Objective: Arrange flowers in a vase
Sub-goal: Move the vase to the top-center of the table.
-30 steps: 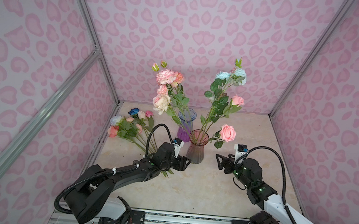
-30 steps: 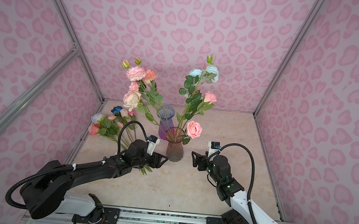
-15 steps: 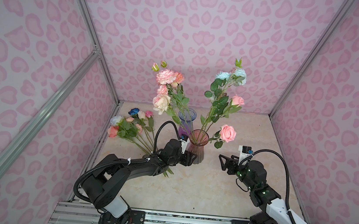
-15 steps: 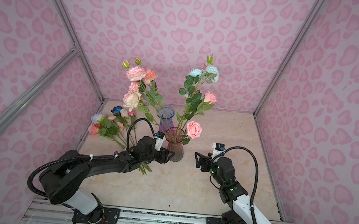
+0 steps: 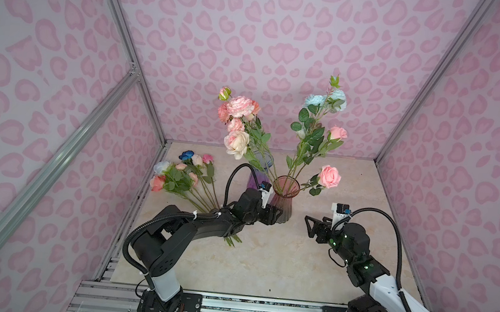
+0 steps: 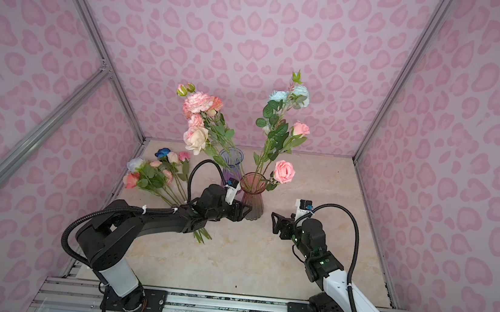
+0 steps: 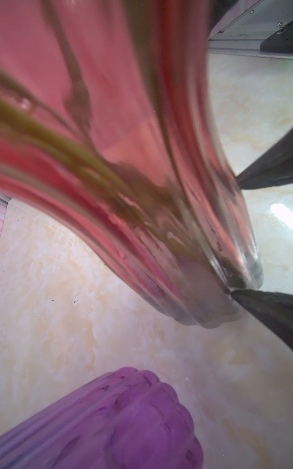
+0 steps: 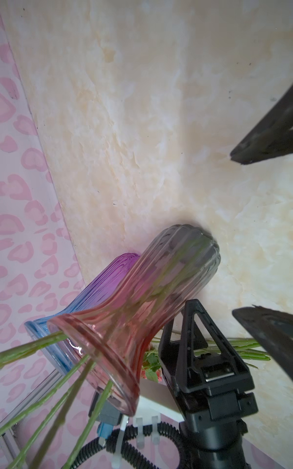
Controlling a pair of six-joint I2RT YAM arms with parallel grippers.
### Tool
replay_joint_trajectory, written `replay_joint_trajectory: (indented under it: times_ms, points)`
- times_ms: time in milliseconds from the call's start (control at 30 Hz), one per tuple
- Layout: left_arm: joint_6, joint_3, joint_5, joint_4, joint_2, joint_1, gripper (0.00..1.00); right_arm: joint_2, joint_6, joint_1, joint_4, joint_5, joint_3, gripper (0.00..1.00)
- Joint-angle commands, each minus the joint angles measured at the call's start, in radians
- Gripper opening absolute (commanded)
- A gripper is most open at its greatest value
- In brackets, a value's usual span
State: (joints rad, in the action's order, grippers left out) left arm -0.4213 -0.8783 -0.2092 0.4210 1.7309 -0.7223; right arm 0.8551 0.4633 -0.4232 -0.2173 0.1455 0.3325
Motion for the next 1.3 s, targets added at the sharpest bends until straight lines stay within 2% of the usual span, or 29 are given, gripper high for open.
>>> replay_joint_trajectory:
  times_ms: [0, 267, 933, 1100, 1267]
  points:
    - [-0.010, -0.050, 0.014, 0.062, 0.041, -0.001, 0.63, 0.016, -0.004, 0.000, -0.036, -0.012, 0.007, 0.89]
    - [-0.030, -0.136, 0.056, 0.059, 0.120, -0.016, 0.62, 0.003, -0.011, 0.001, -0.029, -0.030, -0.002, 0.89]
    - [0.020, -0.393, 0.033, -0.014, 0.295, -0.043, 0.62, -0.063, -0.025, 0.040, 0.014, -0.031, 0.002, 0.89]
    - [0.039, -0.376, 0.048, -0.033, 0.267, -0.043, 0.63, -0.068, -0.027, 0.041, 0.026, -0.030, 0.004, 0.89]
    - [0.061, -0.278, 0.078, -0.051, 0.164, -0.043, 0.68, -0.063, -0.026, 0.041, 0.024, -0.022, 0.007, 0.89]
